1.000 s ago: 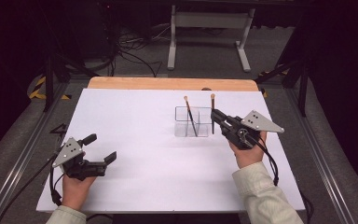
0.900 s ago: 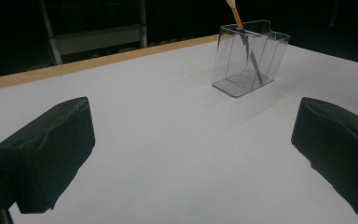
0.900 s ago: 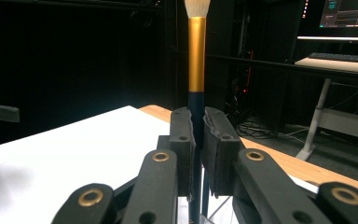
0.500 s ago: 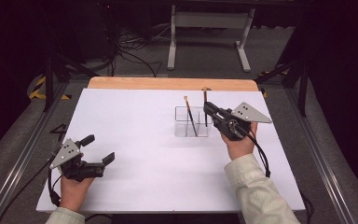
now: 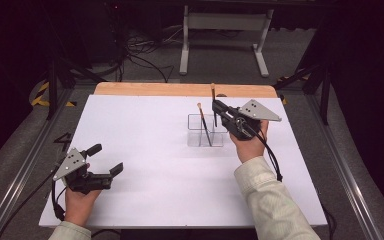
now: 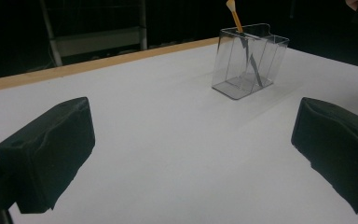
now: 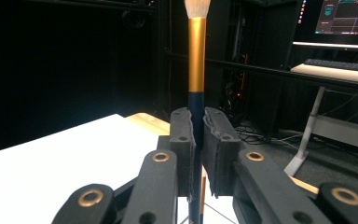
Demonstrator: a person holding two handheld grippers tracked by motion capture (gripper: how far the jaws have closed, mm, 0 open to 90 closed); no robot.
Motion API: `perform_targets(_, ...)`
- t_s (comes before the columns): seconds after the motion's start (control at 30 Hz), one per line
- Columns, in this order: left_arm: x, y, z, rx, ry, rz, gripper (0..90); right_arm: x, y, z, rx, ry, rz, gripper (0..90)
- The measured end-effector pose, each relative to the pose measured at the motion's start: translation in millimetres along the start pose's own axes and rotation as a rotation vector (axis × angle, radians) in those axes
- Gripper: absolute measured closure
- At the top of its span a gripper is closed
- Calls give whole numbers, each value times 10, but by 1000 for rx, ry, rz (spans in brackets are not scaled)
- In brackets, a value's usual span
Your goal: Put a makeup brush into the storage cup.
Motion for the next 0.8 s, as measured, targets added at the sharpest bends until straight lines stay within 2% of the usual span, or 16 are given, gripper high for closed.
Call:
perform_targets(0.27, 1, -4, 1, 0, 1, 0, 3, -17, -131, -87, 17, -6, 1, 826)
perform_targets(0.43, 9, -9, 1, 4, -3, 6, 3, 45, -192, -150, 26, -17, 14, 826)
perform_targets(0.8, 10, -10, 4, 0, 3, 4, 3, 166, -269, -213, 30, -74, 24, 825)
Point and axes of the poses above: each handheld gripper's, and its own axes: y roughly backward along the jaws, x roughly out of its underside, z roughly to its left, the point moved 8 cm from there along -y, roughly forward along the jaws, and after that the axes turned 11 degrees about -x, right-handed, at the moved point
